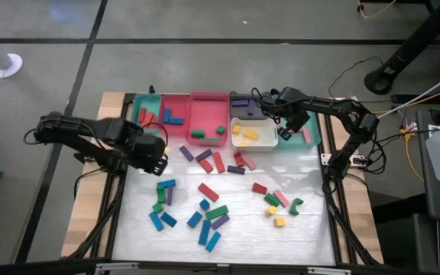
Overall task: Sort blocks
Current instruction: Put the green block into the right pink bin
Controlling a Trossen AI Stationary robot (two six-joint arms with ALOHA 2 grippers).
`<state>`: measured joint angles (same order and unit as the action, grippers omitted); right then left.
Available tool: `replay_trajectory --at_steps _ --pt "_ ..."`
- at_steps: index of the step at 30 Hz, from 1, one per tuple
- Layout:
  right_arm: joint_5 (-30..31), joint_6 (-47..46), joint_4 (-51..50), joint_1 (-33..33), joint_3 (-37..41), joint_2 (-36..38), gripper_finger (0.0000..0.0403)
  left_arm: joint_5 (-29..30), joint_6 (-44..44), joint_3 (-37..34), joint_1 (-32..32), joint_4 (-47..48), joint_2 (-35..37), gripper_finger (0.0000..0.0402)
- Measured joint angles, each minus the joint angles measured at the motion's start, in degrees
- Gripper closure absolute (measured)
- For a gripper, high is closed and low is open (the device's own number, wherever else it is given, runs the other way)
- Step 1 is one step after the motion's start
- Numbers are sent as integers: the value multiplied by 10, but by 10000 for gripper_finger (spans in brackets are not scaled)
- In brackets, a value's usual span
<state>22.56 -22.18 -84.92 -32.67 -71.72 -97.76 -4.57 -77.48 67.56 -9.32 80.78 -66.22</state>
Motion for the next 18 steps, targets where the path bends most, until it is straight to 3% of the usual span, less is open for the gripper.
replay_trajectory --at_steps 7,18 --pt "-7 0 31 0 0 0 314 -3 -161 -98 -58 -126 0 260" --pt "-44 2 62 0 0 0 314 -3 -291 -217 -103 -243 0 260"
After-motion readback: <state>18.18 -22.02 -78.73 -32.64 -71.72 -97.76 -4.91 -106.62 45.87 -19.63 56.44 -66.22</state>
